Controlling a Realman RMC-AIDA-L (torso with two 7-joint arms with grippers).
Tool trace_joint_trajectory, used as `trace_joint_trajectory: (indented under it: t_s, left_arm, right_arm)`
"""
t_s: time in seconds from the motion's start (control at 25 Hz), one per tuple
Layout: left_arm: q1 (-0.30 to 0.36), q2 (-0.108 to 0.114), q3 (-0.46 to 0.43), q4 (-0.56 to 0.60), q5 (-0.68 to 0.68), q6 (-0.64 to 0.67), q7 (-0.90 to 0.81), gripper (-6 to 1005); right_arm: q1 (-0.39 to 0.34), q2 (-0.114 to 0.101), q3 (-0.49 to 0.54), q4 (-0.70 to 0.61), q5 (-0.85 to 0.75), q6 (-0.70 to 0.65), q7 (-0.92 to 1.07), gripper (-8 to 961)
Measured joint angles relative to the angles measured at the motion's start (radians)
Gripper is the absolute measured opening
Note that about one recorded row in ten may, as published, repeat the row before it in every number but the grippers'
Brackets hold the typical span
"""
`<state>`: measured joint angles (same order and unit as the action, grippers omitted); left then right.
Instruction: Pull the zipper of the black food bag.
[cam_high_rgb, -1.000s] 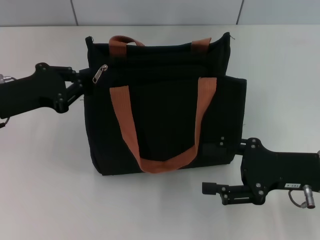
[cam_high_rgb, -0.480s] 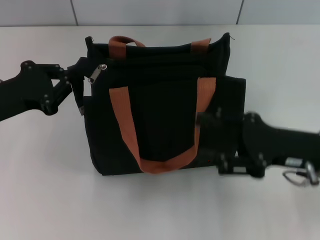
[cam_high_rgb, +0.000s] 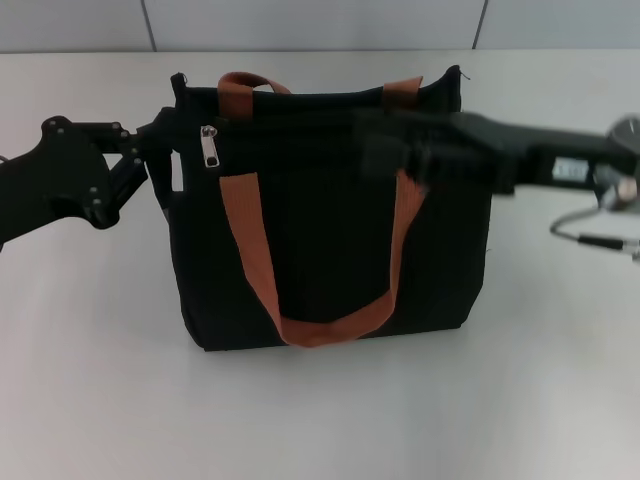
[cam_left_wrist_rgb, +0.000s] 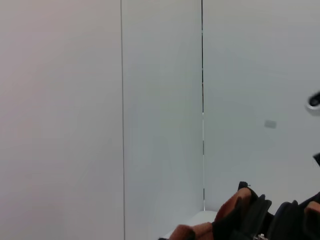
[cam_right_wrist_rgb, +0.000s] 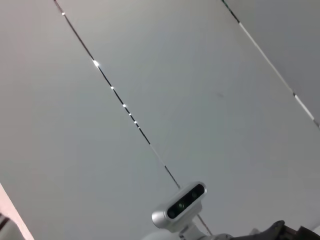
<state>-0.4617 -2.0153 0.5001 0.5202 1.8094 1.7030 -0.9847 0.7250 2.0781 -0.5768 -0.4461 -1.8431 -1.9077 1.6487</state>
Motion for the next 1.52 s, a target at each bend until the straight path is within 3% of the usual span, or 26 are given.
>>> trace_joint_trajectory:
  t_s: [0.36,0.8,1.24,1.52]
  left_arm:
    - [-0.001,-0.002,0.0,0.0,-0.001,0.004,0.001,21]
    - [0.0,-0.002,0.0,0.0,-0.001,0.012,0.001,23]
    - [0.001,-0.003,0.0,0.0,-0.001,0.017,0.002,25]
    - [0.002,-0.003,0.0,0.0,-0.001,0.021,0.002,26]
  right_arm:
    - [0.133,-0.016,-0.035,-0.119,-0.008,0.065,0.34,773]
    - [0.253,-0.043,-0.278,-0.17,-0.011,0.193,0.6,687]
    - [0.286,-0.047,-0.368,-0.171,-0.013,0.27,0.679,593]
    - [0.316,-0.041,-0.399,-0.171,-0.075,0.315,0.7,448]
